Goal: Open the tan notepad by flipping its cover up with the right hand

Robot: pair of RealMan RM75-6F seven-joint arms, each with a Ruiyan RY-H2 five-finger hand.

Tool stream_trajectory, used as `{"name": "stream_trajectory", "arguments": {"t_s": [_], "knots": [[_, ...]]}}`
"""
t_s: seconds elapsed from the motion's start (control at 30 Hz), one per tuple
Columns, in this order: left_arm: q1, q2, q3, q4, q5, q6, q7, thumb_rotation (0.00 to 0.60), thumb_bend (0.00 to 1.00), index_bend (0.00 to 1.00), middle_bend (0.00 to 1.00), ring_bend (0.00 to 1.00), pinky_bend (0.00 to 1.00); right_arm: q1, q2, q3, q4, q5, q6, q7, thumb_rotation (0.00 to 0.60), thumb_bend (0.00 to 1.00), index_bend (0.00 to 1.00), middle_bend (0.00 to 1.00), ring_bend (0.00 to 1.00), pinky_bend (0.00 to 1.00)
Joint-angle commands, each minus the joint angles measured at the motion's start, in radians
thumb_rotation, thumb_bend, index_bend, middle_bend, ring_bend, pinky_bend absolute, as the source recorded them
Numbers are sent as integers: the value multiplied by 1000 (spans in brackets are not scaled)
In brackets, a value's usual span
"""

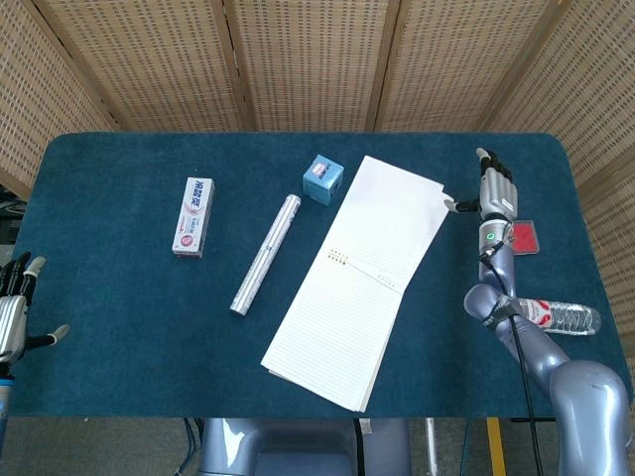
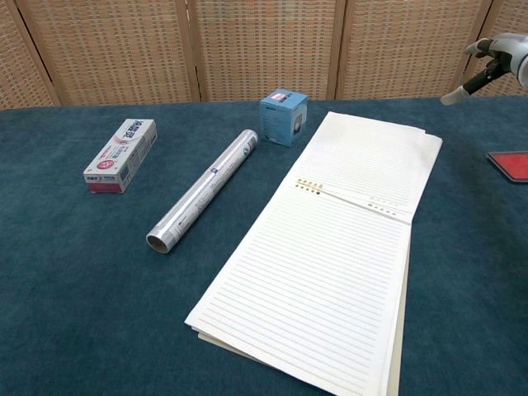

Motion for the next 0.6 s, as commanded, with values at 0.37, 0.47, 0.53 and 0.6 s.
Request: {"name": "stream_trajectory", "arguments": {"t_s": [0.37,0.47,0.53,0.6], "knots": [[28,10,20,0,95,86,-40,600,0,0,0,0,0,-408,327,-311,-611,-770,679,142,600,0,0,0,0,0],[38,20,31,-5,128,106,-61,600,0,0,0,0,0,-490,362,-387,-669,-867,785,120,600,0,0,0,0,0],[44,24,38,-8,147,118,-70,600,0,0,0,0,0,-532,373,-420,-688,-908,835,100,600,0,0,0,0,0],[51,29,47,-9,166,130,-80,600,0,0,0,0,0,-583,380,-456,-711,-947,896,81,600,0,0,0,0,0]]}}
